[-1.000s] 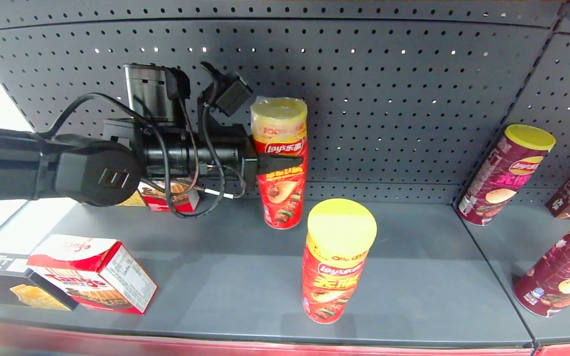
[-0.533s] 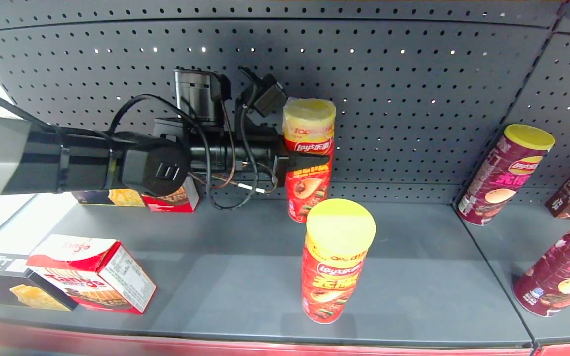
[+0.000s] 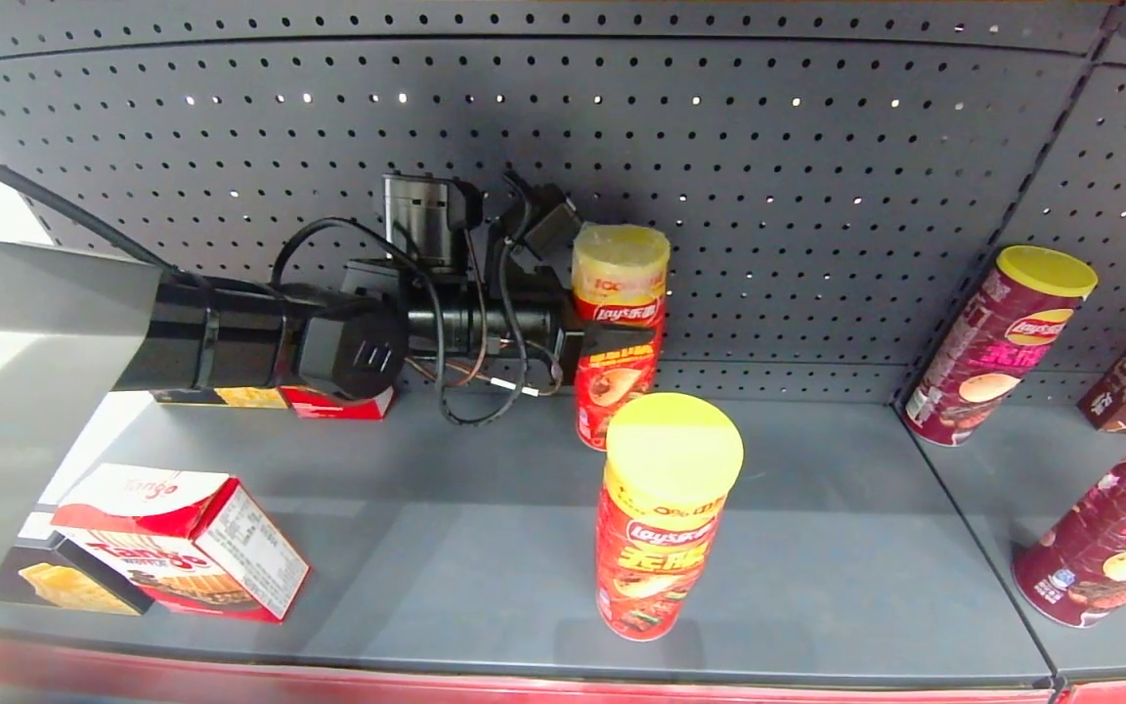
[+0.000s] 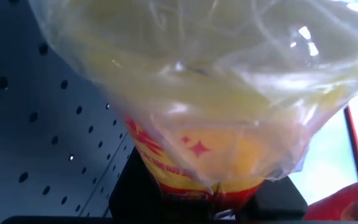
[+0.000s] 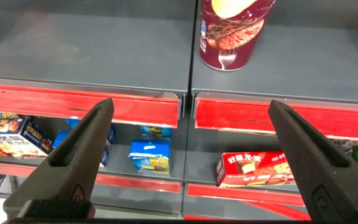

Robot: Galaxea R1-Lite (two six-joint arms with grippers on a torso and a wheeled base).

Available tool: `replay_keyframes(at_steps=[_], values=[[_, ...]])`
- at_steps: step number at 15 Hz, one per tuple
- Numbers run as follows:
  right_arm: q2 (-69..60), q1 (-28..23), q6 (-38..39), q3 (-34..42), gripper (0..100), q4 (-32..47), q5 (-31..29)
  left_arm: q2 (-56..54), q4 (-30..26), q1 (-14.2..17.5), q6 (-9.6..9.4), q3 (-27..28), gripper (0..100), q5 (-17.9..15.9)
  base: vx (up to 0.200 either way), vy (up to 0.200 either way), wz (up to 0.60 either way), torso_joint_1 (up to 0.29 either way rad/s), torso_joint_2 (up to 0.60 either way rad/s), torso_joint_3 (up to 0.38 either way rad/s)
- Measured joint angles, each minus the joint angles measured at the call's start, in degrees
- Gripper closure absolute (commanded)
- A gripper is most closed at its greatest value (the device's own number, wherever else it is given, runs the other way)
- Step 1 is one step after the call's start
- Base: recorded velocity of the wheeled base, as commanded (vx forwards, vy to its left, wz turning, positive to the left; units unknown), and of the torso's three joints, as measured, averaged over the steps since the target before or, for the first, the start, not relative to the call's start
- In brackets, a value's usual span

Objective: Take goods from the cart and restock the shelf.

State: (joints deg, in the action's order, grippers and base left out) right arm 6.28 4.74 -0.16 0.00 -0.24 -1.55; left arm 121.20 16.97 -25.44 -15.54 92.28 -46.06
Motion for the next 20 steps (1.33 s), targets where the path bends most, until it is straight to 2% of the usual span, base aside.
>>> replay_keyframes(at_steps=[5,15,16,20], values=[[0.02,-0.04,0.02,0.0,0,0.0,0.0,1.12,-0.02,0.26,-1.43,-0.52,100,0.0,0.0,0.0,0.0,0.0,0.0,0.0],[0.05,-0.01,0.0,0.0,0,0.0,-0.01,3.06,5.34,0.83,-1.43,-2.49,100,0.07,0.0,0.0,0.0,0.0,0.0,0.0],[0.05,-0.04,0.0,0.0,0,0.0,0.0,3.15,6.64,0.78,-1.4,-3.01,0,0.11,0.0,0.0,0.0,0.0,0.0,0.0],[0.05,-0.04,0.0,0.0,0,0.02,-0.01,2.86,7.88,0.85,-1.26,-6.64,0,1.45,0.0,0.0,0.0,0.0,0.0,0.0]])
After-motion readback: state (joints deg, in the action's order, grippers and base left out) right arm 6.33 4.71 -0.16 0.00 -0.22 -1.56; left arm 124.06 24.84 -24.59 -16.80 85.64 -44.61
